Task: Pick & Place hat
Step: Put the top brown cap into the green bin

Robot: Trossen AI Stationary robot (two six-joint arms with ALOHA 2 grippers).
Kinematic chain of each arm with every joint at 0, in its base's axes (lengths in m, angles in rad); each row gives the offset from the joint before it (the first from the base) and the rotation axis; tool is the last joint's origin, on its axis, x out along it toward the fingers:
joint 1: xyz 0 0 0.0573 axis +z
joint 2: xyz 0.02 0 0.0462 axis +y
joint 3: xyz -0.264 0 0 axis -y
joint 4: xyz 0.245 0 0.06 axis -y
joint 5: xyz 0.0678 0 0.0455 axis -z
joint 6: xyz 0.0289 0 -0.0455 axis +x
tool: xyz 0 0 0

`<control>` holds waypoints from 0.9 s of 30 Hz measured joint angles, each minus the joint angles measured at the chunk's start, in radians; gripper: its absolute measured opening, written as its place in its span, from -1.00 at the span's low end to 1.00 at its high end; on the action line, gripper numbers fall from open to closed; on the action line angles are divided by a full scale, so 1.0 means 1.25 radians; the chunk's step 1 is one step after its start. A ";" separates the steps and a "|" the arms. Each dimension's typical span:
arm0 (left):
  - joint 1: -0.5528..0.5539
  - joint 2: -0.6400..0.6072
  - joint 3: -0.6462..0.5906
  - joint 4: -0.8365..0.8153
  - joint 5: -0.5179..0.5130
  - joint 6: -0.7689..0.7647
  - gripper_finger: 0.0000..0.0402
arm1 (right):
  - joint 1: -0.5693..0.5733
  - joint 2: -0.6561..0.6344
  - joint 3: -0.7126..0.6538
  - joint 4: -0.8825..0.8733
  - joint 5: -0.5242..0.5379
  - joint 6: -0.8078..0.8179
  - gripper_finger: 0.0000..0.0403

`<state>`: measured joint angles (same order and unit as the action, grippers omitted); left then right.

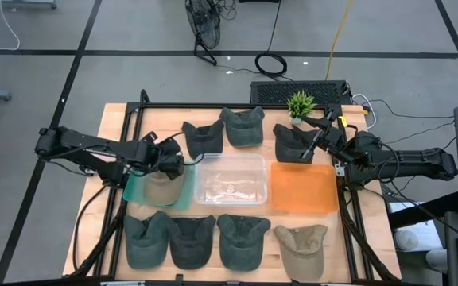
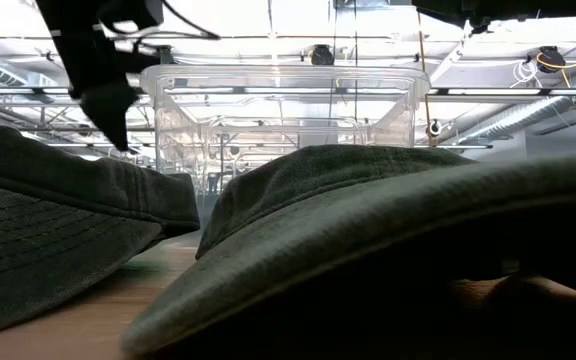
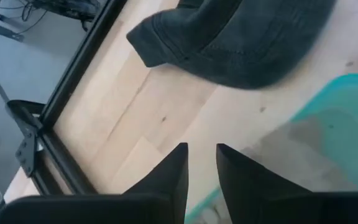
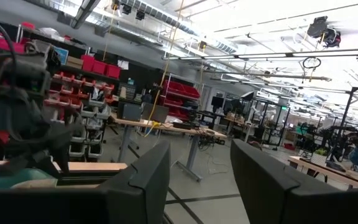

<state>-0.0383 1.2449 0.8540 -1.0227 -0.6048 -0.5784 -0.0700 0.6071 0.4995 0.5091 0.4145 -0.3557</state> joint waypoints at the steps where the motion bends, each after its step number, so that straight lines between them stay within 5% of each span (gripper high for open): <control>1: 0.014 0.000 -0.017 0.032 0.002 0.018 -0.54 | 0.000 0.001 0.000 0.000 0.000 0.001 -0.22; 10: 0.099 -0.003 -0.122 0.212 0.249 0.121 -0.54 | 0.000 0.000 0.000 -0.004 0.000 0.003 -0.22; 27: 0.092 -0.031 -0.076 0.124 0.232 0.132 -0.54 | 0.000 0.000 0.000 -0.009 0.002 0.001 -0.22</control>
<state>0.0763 1.2064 0.7589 -0.8673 -0.3144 -0.4132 -0.0704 0.6073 0.4995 0.4973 0.4168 -0.3546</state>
